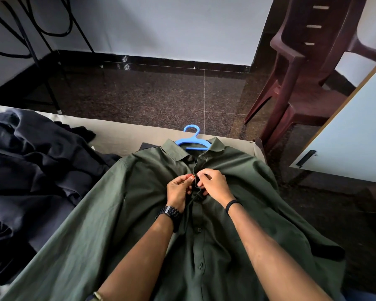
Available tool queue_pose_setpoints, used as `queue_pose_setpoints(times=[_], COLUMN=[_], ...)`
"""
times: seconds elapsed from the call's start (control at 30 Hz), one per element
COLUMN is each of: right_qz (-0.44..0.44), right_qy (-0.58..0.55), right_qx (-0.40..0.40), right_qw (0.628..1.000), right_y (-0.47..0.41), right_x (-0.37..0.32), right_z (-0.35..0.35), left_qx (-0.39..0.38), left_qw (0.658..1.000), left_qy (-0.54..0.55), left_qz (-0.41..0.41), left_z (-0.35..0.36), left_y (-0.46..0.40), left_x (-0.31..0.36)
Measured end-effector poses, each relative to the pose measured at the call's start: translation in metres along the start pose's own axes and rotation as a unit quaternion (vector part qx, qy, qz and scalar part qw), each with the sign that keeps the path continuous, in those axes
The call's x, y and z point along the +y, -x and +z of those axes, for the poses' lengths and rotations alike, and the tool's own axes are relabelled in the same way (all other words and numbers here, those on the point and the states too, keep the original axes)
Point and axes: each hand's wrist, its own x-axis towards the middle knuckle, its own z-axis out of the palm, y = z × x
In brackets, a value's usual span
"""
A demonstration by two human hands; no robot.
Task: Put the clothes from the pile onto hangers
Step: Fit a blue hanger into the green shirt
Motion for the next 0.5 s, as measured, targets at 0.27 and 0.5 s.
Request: queue_pose_setpoints(times=[0.27, 0.5], right_qz=[0.015, 0.017], right_qy=[-0.005, 0.045], right_qx=[-0.017, 0.014], right_qw=[1.0, 0.999], right_y=[-0.006, -0.007], right_x=[0.001, 0.003], right_z=[0.004, 0.009], left_qx=[0.01, -0.018], left_qw=[0.999, 0.997], left_qy=[-0.03, -0.061], left_qz=[-0.033, -0.035], left_z=[0.003, 0.001], left_y=[-0.004, -0.002], left_x=[0.003, 0.005])
